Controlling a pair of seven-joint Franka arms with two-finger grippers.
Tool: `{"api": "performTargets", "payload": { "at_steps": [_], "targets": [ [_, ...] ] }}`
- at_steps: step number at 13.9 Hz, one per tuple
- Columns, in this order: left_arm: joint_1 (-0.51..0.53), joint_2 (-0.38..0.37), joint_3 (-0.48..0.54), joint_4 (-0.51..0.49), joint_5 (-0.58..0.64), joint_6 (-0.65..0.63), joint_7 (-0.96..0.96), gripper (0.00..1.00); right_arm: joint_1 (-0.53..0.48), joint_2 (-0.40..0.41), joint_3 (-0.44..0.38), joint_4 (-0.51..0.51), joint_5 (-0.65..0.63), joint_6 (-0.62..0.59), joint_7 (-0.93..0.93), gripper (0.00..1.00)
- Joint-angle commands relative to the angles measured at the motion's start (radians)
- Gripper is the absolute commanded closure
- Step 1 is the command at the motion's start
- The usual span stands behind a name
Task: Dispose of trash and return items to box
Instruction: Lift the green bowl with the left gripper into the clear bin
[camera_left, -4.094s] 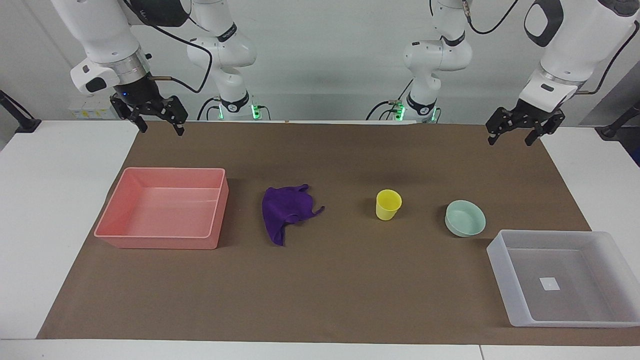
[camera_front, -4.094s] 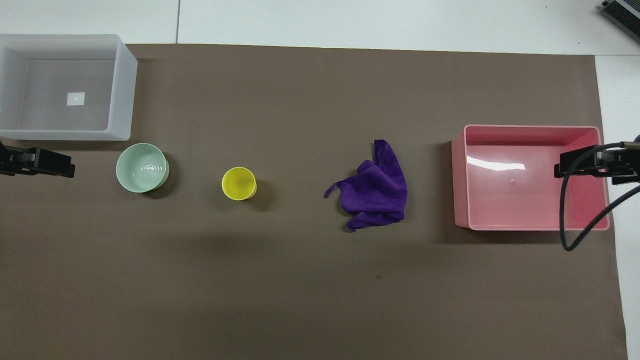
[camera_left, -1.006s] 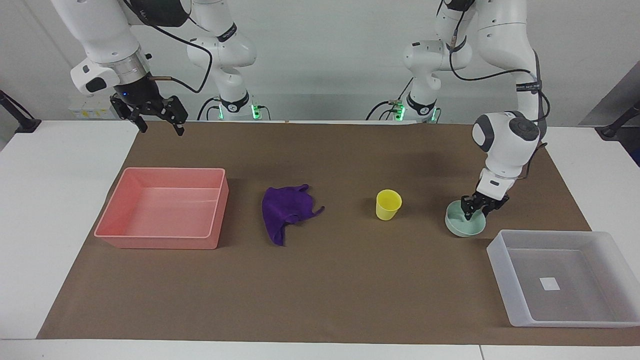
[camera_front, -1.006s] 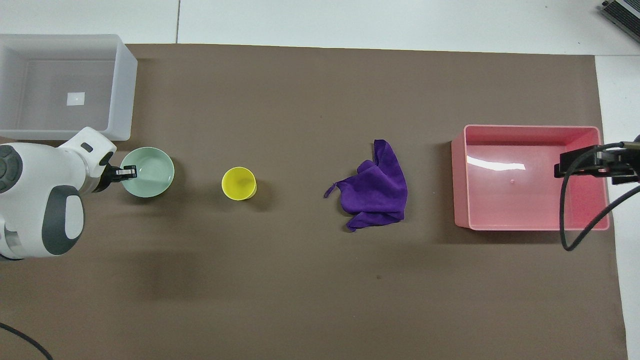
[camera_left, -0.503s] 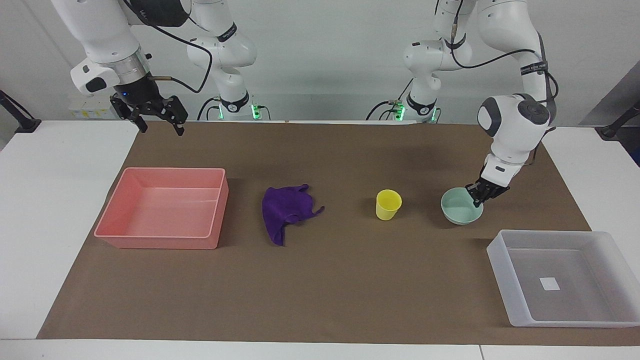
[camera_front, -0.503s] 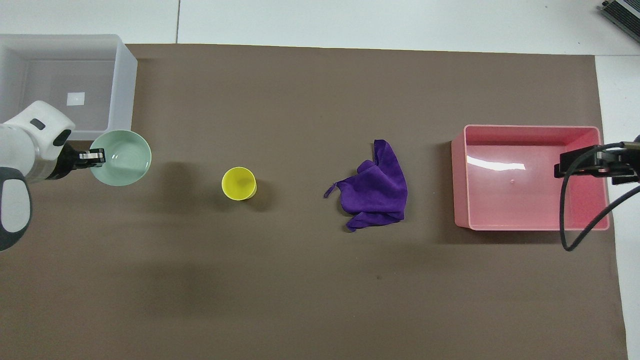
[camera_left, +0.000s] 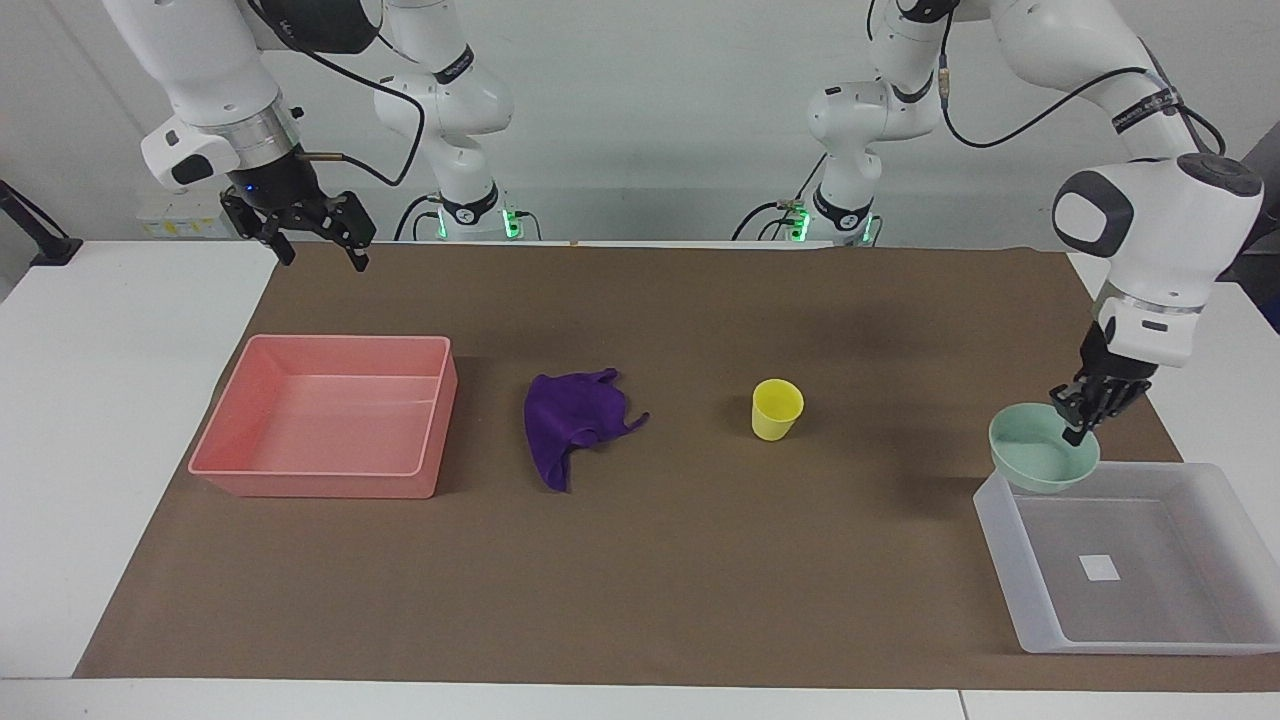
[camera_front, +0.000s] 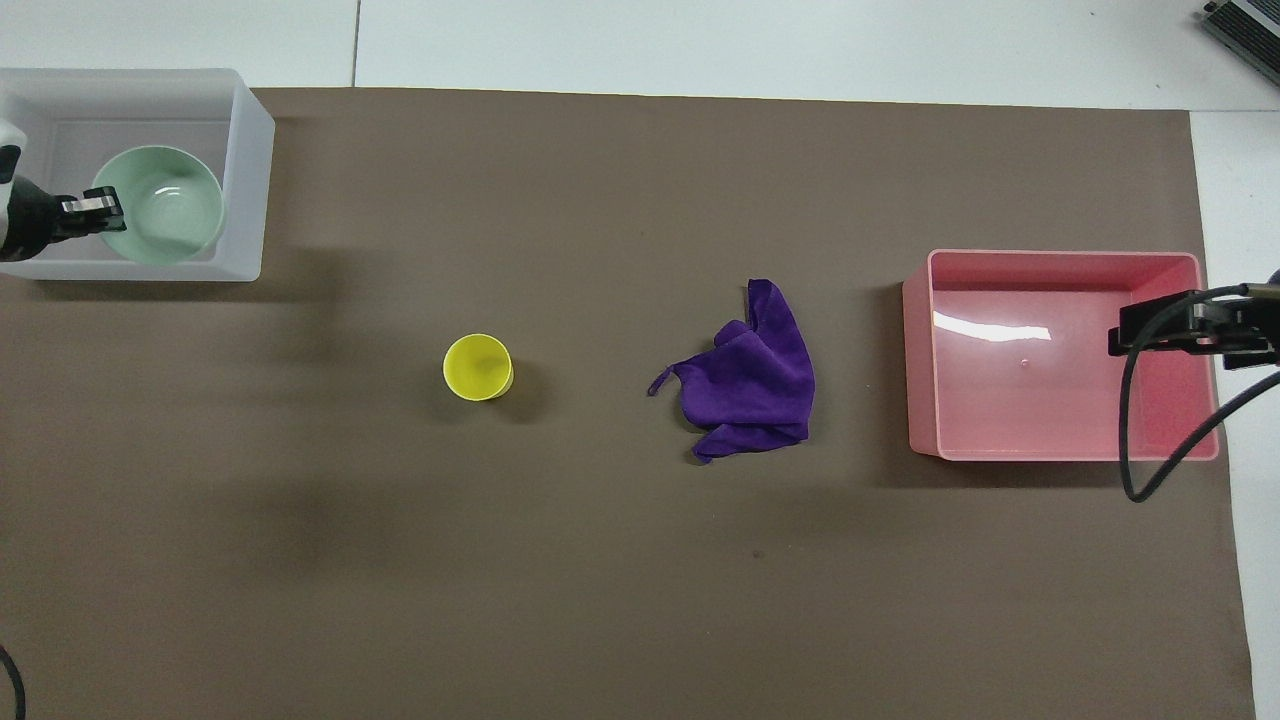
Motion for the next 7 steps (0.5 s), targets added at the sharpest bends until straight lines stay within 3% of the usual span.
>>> {"api": "performTargets", "payload": {
  "at_steps": [1,4,7],
  "targets": [
    [0.027,0.184,-0.003,0.238,-0.005,-0.008,-0.008,1.00,-0.013,-0.014,0.005,-0.014,0.016,0.005,-0.017,0.00],
    [0.079,0.365,-0.014,0.444,-0.008,0.026,-0.009,1.00,-0.013,-0.014,0.004,-0.014,0.016,0.003,-0.019,0.00],
    [0.094,0.438,-0.008,0.489,-0.006,0.078,-0.011,1.00,-0.013,-0.014,0.005,-0.014,0.016,0.005,-0.019,0.00]
  ]
}}
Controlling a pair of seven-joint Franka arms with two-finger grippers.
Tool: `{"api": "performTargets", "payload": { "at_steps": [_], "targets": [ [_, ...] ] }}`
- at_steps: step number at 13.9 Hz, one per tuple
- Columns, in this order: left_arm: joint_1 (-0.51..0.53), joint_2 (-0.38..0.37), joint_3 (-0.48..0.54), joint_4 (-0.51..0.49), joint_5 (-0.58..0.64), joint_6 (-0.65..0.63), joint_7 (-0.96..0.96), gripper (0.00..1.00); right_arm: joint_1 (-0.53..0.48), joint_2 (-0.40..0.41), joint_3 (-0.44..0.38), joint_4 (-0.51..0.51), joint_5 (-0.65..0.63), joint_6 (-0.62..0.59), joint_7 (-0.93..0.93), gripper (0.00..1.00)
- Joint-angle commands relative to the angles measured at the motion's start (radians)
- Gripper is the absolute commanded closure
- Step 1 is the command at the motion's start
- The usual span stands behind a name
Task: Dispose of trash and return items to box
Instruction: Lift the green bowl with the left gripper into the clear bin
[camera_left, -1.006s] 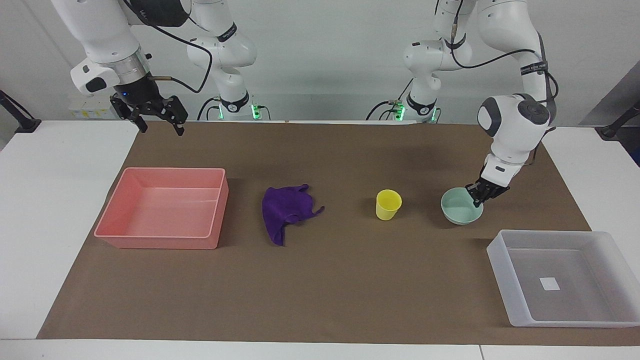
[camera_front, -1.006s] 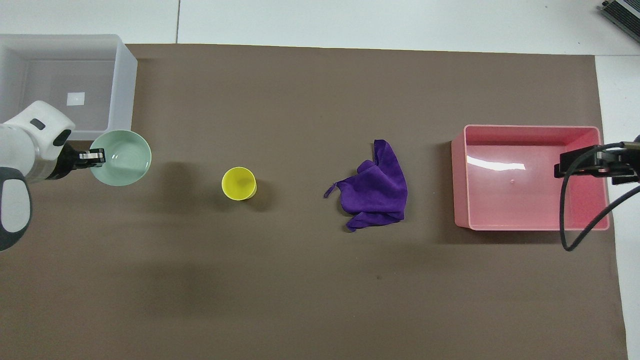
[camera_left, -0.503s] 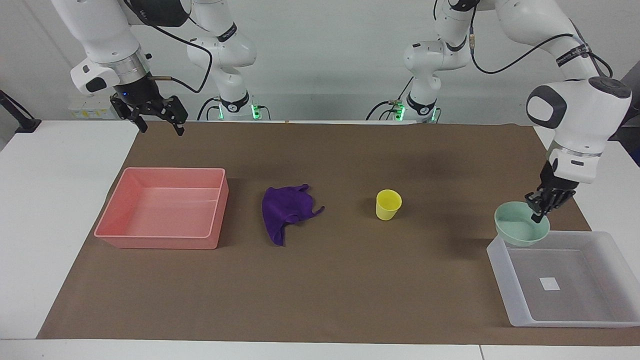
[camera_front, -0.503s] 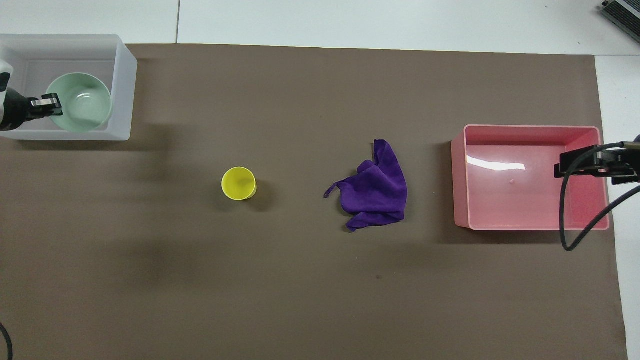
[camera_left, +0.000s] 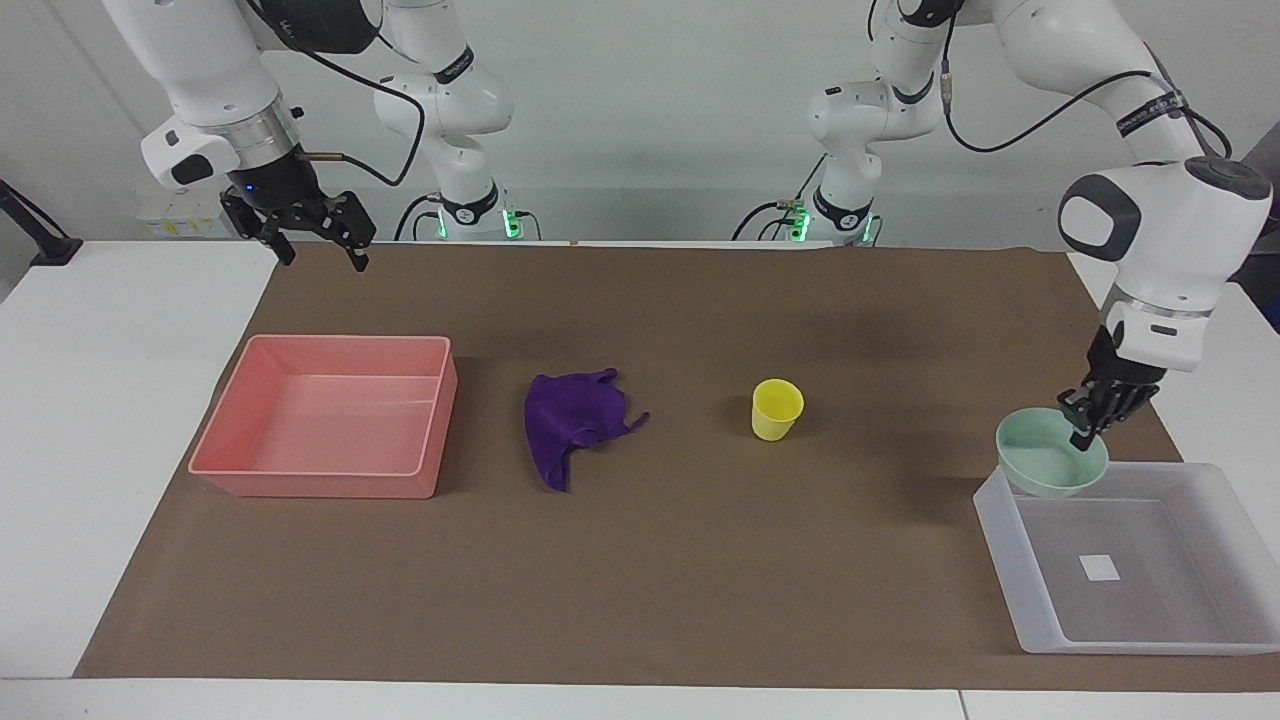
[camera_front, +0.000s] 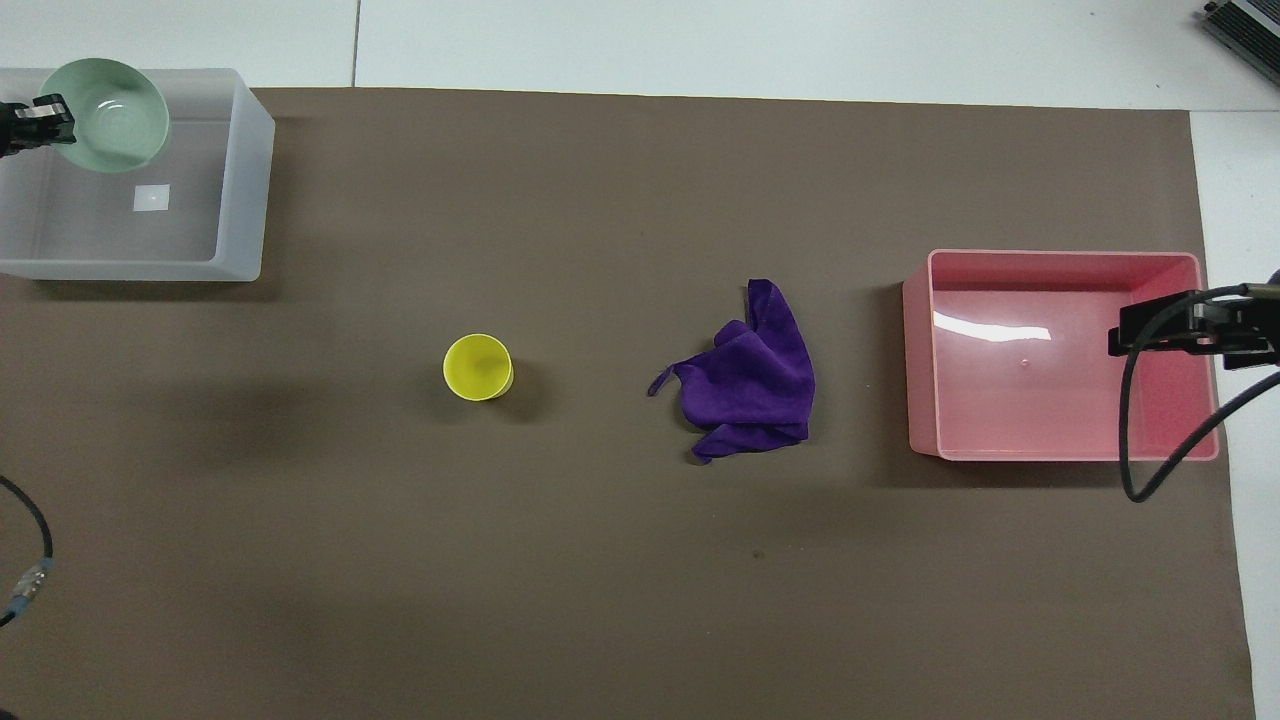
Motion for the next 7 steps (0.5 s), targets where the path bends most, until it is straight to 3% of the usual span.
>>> {"api": "performTargets", "payload": {
  "at_steps": [1,3,7],
  "targets": [
    [0.017,0.091,-0.004,0.079,-0.005,0.046,-0.009,1.00,-0.013,-0.014,0.005,-0.014,0.016,0.005,-0.019,0.00],
    [0.043,0.100,-0.006,0.047,-0.002,0.080,-0.003,1.00,-0.011,-0.014,0.004,-0.014,0.016,0.005,-0.019,0.00],
    [0.045,0.050,-0.006,-0.120,-0.009,0.171,-0.004,1.00,-0.013,-0.014,0.004,-0.014,0.016,0.005,-0.019,0.00]
  ]
}}
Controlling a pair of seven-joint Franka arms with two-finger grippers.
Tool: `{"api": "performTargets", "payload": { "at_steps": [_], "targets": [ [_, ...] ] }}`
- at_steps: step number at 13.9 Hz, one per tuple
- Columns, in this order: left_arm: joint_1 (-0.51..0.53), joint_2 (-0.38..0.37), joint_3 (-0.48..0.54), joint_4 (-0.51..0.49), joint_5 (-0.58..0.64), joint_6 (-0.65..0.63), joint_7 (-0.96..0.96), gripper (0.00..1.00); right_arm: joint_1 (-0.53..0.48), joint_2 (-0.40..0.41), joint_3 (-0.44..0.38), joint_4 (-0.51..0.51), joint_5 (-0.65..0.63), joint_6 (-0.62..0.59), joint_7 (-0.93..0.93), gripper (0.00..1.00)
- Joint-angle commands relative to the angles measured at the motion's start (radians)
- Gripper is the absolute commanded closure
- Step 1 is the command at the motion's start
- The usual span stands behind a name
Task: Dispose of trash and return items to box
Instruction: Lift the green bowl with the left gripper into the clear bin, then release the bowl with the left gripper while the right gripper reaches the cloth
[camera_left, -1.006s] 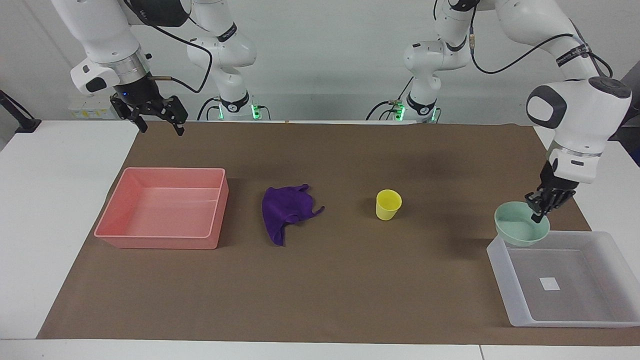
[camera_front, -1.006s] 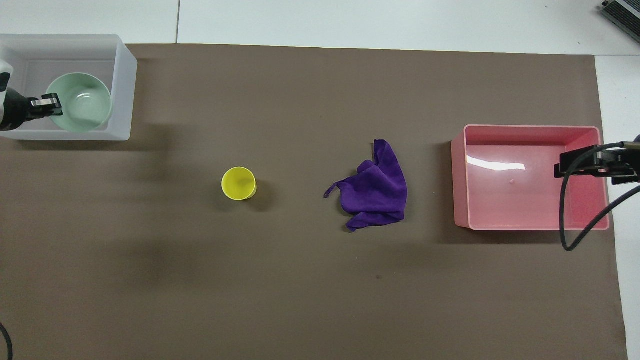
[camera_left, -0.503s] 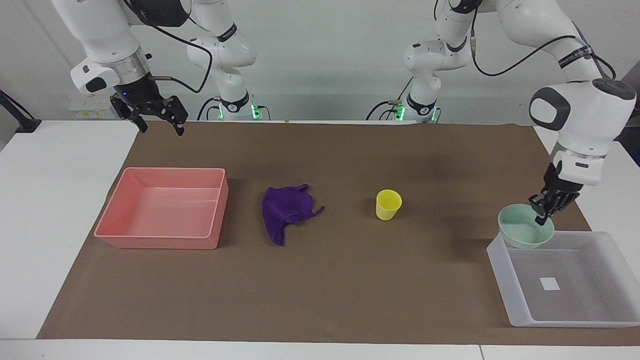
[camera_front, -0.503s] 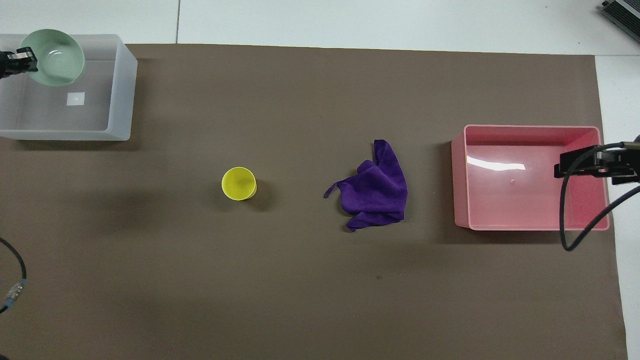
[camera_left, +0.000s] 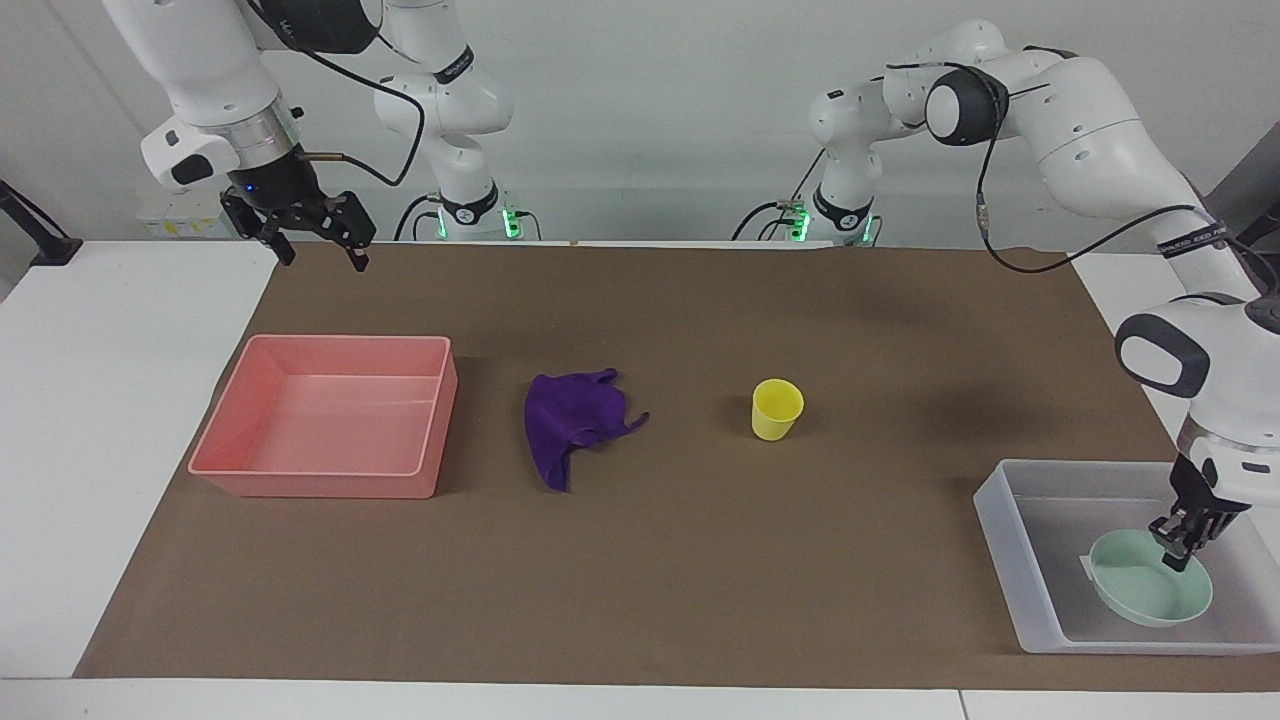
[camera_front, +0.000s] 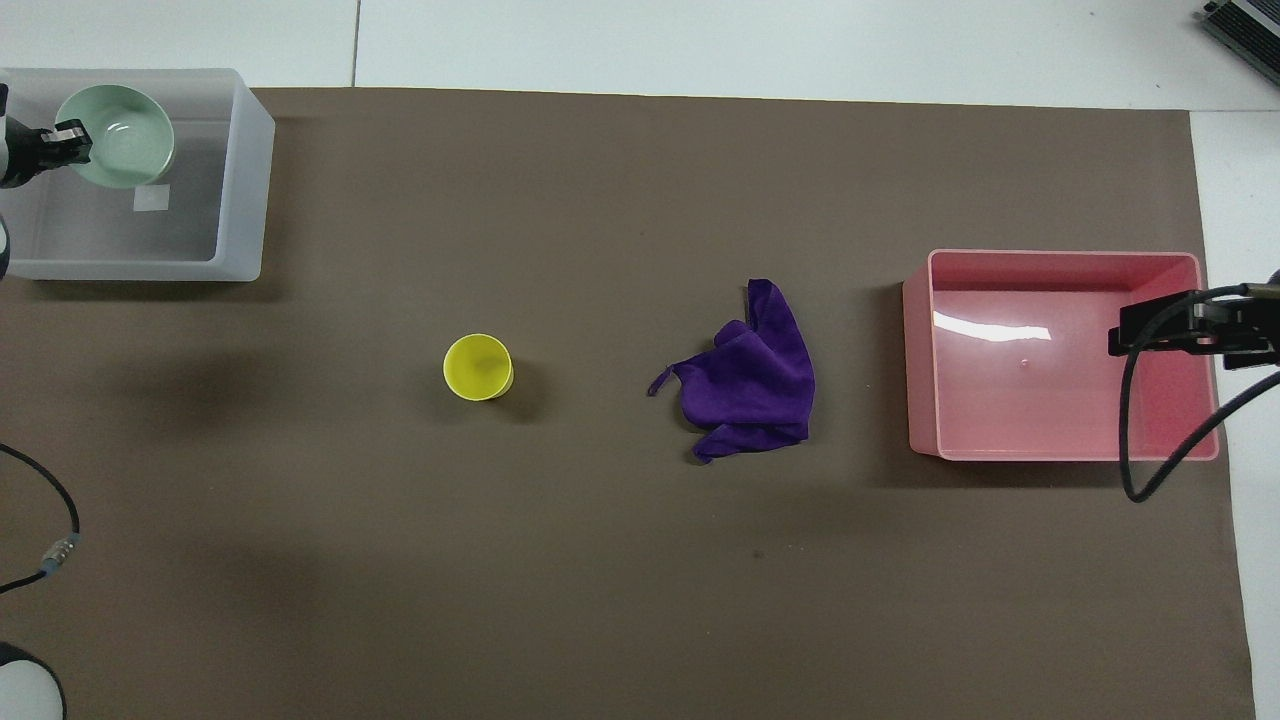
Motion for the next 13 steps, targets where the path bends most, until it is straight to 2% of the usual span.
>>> {"api": "performTargets", "payload": {
  "at_steps": [1,3,5,6,9,10,13],
  "targets": [
    [-0.001,-0.055,-0.006,-0.115,-0.009,0.060,-0.006,1.00,-0.013,-0.014,0.005,-0.014,0.016,0.005,-0.022,0.00],
    [-0.004,-0.075,-0.004,-0.155,-0.006,0.051,-0.004,0.97,0.001,-0.014,0.005,-0.014,0.016,0.012,-0.019,0.00],
    [-0.012,-0.086,-0.004,-0.153,-0.006,0.000,-0.006,0.66,-0.001,-0.029,0.009,-0.043,0.020,0.018,-0.022,0.00],
    [-0.012,-0.093,-0.004,-0.153,-0.006,-0.023,-0.006,0.60,0.004,-0.035,0.012,-0.069,0.020,0.061,-0.026,0.00],
    [-0.014,-0.147,-0.008,-0.155,-0.006,-0.099,0.001,0.56,0.080,-0.043,0.013,-0.181,0.020,0.220,0.013,0.00],
    [-0.017,-0.176,-0.009,-0.156,-0.006,-0.139,0.001,0.43,0.112,-0.028,0.013,-0.198,0.020,0.265,0.054,0.00],
    [-0.073,-0.289,-0.008,-0.192,-0.006,-0.266,-0.001,0.32,0.211,0.050,0.013,-0.212,0.020,0.369,0.150,0.00]
  ]
}}
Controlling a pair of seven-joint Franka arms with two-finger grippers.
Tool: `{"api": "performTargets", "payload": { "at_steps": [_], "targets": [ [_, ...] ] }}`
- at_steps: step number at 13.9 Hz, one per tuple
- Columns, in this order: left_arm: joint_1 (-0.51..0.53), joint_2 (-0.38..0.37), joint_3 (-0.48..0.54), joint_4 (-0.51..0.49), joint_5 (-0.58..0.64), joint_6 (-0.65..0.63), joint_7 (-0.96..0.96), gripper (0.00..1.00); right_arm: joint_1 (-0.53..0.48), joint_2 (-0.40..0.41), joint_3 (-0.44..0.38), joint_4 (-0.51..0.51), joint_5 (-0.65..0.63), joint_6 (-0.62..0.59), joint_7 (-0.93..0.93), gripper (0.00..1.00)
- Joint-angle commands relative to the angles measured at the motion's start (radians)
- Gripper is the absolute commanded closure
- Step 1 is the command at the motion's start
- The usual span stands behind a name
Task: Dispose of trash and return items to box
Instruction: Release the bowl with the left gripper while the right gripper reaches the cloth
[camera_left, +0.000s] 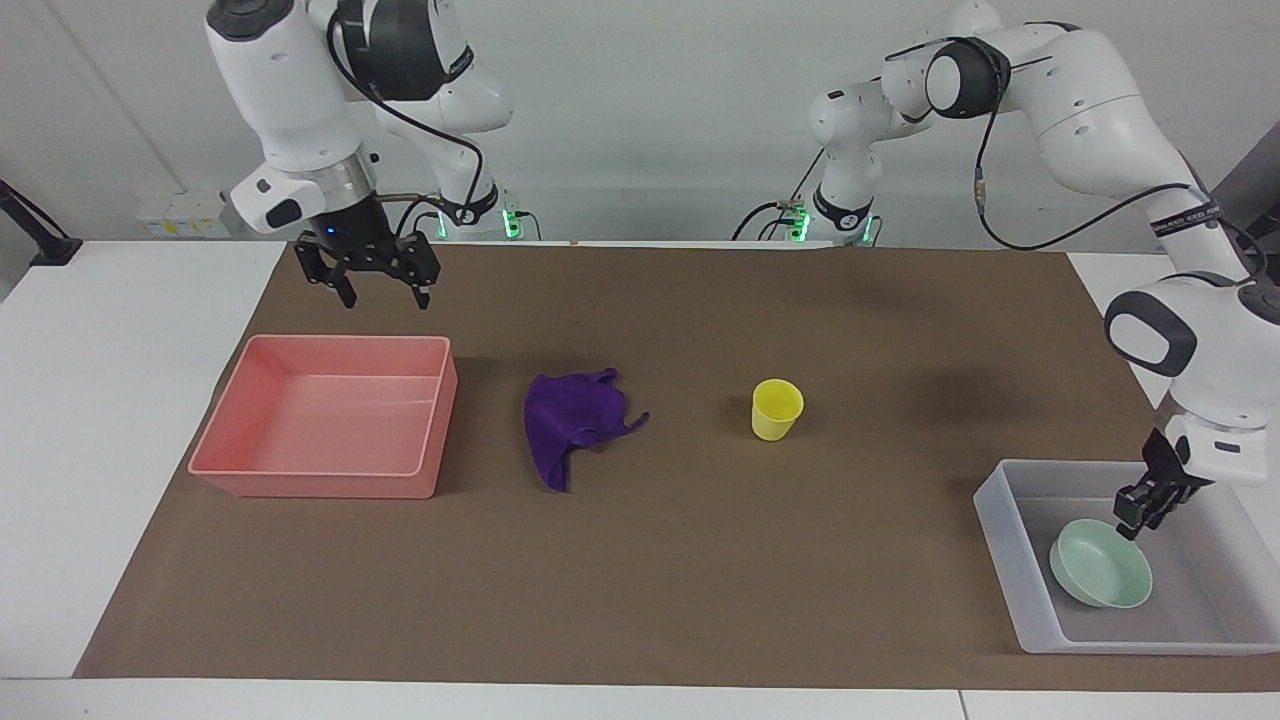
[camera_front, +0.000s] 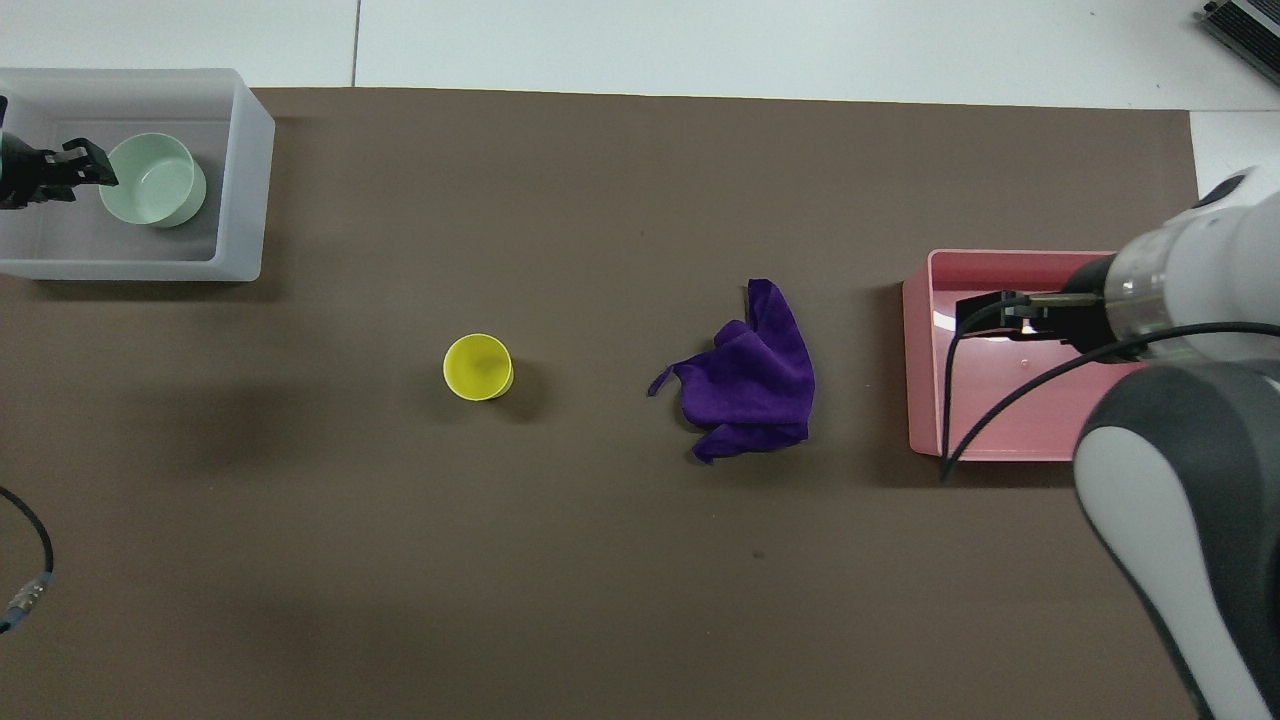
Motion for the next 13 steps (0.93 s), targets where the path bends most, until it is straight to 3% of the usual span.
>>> {"api": "performTargets", "payload": {
  "at_steps": [1,2,3,8,13],
  "targets": [
    [-0.074,-0.171,0.015,-0.134,-0.006,-0.086,-0.002,0.22,0.065,0.054,0.004,-0.055,0.012,0.146,0.078,0.00],
    [-0.105,-0.229,0.015,-0.189,-0.006,-0.090,-0.005,0.04,0.098,0.078,0.004,-0.089,0.012,0.216,0.107,0.00],
    [-0.135,-0.286,0.015,-0.246,-0.006,-0.103,-0.005,0.00,0.114,0.100,0.004,-0.121,0.012,0.268,0.113,0.00],
    [-0.313,-0.446,0.015,-0.421,-0.006,-0.187,-0.055,0.00,0.182,0.226,0.004,-0.210,0.009,0.450,0.107,0.00],
    [-0.474,-0.511,0.012,-0.659,-0.006,0.043,-0.157,0.00,0.209,0.272,0.004,-0.259,-0.003,0.525,0.101,0.00]
  ]
}}
